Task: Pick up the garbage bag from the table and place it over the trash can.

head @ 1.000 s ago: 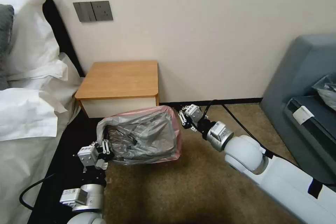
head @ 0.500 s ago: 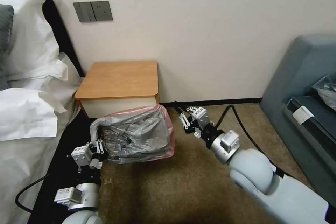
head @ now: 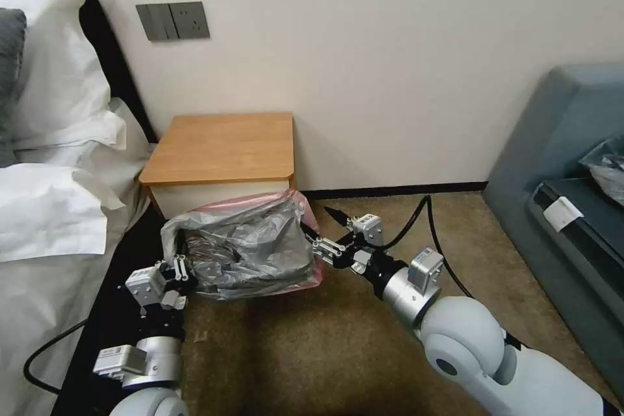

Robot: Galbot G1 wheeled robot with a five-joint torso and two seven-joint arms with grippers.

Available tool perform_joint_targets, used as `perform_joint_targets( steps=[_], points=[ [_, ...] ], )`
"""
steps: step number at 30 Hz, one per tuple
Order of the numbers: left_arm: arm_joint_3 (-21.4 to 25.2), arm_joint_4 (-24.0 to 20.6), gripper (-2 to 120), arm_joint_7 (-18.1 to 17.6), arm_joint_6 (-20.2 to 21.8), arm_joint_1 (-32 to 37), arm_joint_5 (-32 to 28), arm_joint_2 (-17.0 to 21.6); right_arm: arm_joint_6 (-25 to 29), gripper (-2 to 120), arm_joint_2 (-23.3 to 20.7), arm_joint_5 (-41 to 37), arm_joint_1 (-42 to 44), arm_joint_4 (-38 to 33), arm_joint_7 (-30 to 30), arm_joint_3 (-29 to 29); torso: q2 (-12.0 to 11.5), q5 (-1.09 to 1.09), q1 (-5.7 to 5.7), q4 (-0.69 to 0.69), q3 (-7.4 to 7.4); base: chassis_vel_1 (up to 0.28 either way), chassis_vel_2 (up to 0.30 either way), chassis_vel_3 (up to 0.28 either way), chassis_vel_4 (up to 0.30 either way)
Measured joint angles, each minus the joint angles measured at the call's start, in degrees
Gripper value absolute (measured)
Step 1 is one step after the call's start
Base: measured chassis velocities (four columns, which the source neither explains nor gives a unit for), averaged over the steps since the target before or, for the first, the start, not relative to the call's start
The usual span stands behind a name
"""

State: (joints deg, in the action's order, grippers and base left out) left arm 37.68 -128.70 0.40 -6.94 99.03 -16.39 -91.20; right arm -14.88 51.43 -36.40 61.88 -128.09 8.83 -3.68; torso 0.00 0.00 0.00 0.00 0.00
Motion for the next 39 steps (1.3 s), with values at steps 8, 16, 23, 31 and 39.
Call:
perform_joint_targets(
  steps=[8, 16, 23, 31, 39],
  points=[
    [-0.2, -0.1, 7, -0.1, 0.2, -0.1, 0.0, -0.2, 0.2, 18, 0.1, 0.4, -0.3, 0.2, -0.3, -0.1, 0.0, 0.00, 0.00, 0.00, 0.00, 0.000, 0.000, 0.000, 0.000],
    [-0.3, -0.4, 7, -0.1, 0.3, 0.0, 0.0, -0.2, 0.3, 0, 0.3, 0.8, -0.3, 0.1, -0.3, -0.3, 0.0, 0.00, 0.00, 0.00, 0.00, 0.000, 0.000, 0.000, 0.000],
    [-0.5, -0.4, 7, -0.3, 0.3, 0.3, 0.0, -0.2, 0.8, 0, 0.5, 2.3, -0.7, 0.7, -0.7, -0.2, 0.0, 0.00, 0.00, 0.00, 0.00, 0.000, 0.000, 0.000, 0.000],
    [-0.6, -0.2, 7, -0.2, 0.1, 0.9, 0.2, 0.2, 1.6, 0, 0.6, 3.0, -2.6, 3.6, -0.3, 1.0, 0.0, 0.00, 0.00, 0.00, 0.00, 0.000, 0.000, 0.000, 0.000],
    [-2.1, -0.4, 7, 0.8, -0.2, 1.6, -1.2, 0.1, 1.8, 0, 0.8, 3.3, -3.5, 5.7, -0.3, 1.1, 0.0, 0.00, 0.00, 0.00, 0.00, 0.000, 0.000, 0.000, 0.000]
  ],
)
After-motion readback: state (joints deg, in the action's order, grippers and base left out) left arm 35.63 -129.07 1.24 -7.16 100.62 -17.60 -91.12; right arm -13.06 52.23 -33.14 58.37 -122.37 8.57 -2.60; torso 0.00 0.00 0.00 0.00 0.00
